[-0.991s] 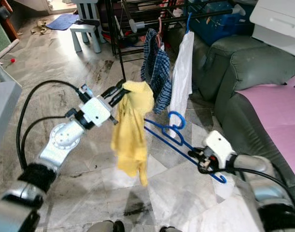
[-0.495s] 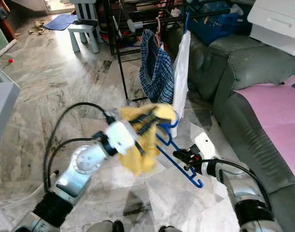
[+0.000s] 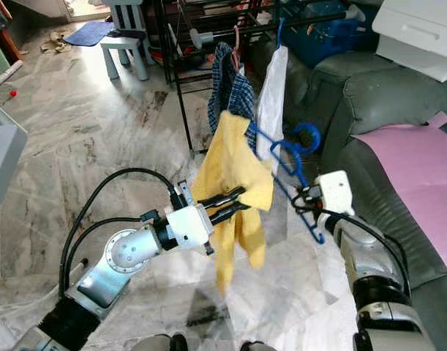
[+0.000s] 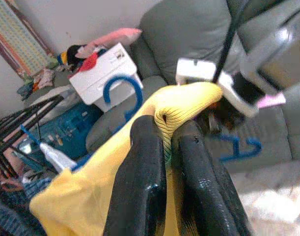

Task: Hang hanger

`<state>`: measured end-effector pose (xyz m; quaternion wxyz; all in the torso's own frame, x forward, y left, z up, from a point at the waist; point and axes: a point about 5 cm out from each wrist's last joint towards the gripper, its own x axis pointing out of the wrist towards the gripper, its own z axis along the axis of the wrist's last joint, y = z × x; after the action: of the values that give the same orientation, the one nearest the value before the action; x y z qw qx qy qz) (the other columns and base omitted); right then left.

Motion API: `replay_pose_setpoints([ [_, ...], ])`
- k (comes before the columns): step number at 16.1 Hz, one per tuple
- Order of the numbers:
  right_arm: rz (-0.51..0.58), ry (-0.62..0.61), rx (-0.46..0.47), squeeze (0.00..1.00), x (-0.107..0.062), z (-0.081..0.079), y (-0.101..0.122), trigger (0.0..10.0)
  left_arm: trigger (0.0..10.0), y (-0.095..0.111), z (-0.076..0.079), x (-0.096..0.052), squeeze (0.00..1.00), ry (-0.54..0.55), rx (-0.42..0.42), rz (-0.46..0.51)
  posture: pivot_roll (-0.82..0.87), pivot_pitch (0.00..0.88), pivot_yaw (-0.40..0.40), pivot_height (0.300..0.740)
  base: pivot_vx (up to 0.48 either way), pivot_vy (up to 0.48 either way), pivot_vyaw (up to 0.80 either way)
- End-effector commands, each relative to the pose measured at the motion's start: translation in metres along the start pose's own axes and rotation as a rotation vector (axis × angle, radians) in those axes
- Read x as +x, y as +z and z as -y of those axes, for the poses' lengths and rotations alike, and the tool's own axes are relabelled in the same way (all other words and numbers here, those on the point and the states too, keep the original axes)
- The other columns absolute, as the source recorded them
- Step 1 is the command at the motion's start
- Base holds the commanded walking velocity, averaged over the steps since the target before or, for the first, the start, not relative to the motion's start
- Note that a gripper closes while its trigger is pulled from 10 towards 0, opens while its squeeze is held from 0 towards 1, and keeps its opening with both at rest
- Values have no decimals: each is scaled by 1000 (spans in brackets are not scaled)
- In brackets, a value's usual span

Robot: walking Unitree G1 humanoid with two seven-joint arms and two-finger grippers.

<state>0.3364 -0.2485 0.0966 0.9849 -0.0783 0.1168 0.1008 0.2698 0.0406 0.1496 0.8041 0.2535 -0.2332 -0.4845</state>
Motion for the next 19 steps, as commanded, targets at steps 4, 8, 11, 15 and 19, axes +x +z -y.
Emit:
replay_pose_setpoints([
  [4, 218, -136, 36, 0, 4, 16, 49, 10000, 10000, -48, 0, -18, 0, 73, 176, -287, -27, 127, 19, 740, 0, 0, 0],
  [8, 372, -152, 126, 0, 6, 11, 83, 10000, 10000, -83, -21, -40, 0, 266, 273, -533, -44, 121, 10, 740, 0, 0, 0],
  [11, 460, -41, 369, 0, 9, -13, 105, 10000, 10000, -89, -31, -41, 0, 341, 383, -569, -53, 114, 6, 740, 0, 0, 0],
  [15, 424, 139, 343, 0, 8, -47, 99, 10000, 10000, -82, -46, -34, 0, 478, 443, -535, -55, 108, -1, 740, 0, 0, 0],
  [19, 294, 269, 356, 0, 0, -63, 77, 10000, 10000, -82, -69, -44, 0, 616, 506, -547, -57, 108, -3, 740, 0, 0, 0],
])
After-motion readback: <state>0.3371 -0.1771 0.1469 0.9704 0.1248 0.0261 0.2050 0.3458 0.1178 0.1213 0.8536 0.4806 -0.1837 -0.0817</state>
